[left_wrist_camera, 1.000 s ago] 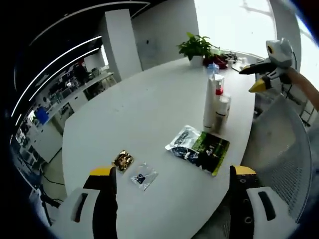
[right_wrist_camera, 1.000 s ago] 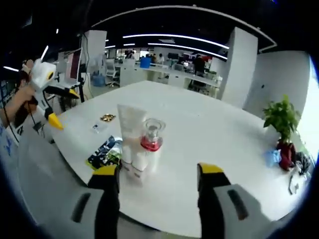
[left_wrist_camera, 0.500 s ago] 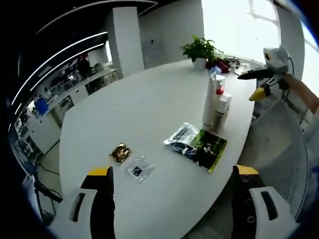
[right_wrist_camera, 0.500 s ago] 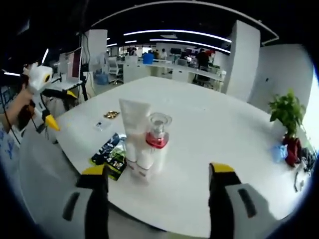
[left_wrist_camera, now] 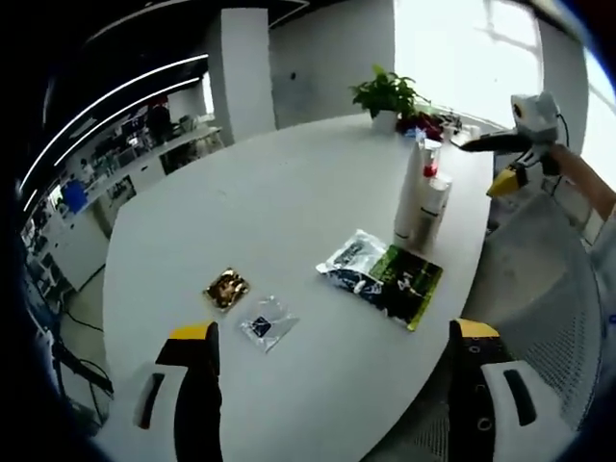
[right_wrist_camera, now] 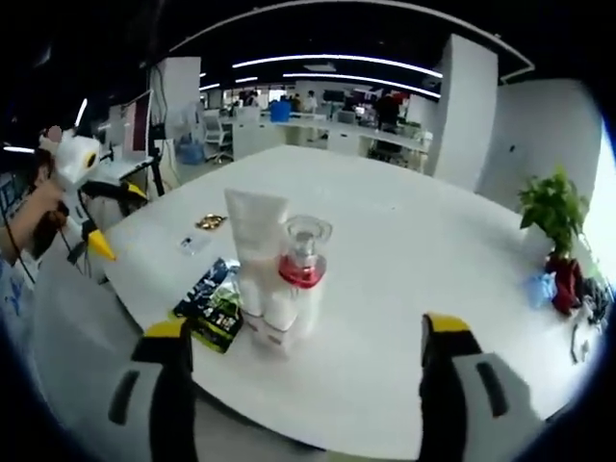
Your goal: Arrange the skincare products in the storage area until every visible bottle or jar stands upright without overlapping.
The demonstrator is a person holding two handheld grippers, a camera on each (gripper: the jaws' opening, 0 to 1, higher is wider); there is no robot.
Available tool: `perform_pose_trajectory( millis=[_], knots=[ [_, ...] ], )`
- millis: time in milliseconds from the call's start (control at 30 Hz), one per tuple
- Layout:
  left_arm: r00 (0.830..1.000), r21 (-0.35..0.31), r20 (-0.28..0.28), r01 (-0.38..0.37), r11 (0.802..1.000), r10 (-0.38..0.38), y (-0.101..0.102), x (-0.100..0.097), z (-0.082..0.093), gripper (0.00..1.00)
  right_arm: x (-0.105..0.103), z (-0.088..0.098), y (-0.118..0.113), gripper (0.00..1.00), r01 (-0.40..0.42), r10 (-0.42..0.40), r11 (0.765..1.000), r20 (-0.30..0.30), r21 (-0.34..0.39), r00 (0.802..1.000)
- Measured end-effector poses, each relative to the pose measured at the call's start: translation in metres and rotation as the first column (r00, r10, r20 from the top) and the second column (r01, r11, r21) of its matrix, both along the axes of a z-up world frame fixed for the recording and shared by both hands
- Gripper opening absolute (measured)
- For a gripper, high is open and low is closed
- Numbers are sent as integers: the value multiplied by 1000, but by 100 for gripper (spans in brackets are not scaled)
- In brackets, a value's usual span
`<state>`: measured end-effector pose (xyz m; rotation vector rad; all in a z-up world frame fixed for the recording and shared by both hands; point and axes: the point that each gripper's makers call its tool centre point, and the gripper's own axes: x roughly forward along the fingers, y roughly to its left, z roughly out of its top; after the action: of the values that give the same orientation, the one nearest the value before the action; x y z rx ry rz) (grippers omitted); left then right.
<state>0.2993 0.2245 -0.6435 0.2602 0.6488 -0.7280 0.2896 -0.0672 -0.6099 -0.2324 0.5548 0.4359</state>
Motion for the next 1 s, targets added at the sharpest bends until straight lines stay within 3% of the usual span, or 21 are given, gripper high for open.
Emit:
perform_pose_trajectory(
  millis=[267, 467, 733, 833, 1000],
  knots=[
    [999, -6, -43, 25, 1000, -25, -1, 12, -19, 97, 2, 3, -2, 100, 10, -10, 1000, 27, -1, 1000],
    [998, -48, -29, 55, 997, -57, -2, 32, -25, 97, 4, 0, -4, 100, 13, -13, 1000, 11, -16, 1000],
    [988, 59, -30, 152, 987, -150, 6, 56, -47, 86, 8, -5, -1, 100, 9, -9, 1000, 6, -13, 1000],
    [983, 99, -70, 176, 979, -169, 8, 62, -58, 82, 9, -5, -1, 100, 10, -9, 1000, 10, -9, 1000],
    [978, 114, -68, 204, 972, -197, 6, 75, -66, 78, 11, -6, -2, 100, 13, -12, 1000, 7, -8, 1000]
  ],
)
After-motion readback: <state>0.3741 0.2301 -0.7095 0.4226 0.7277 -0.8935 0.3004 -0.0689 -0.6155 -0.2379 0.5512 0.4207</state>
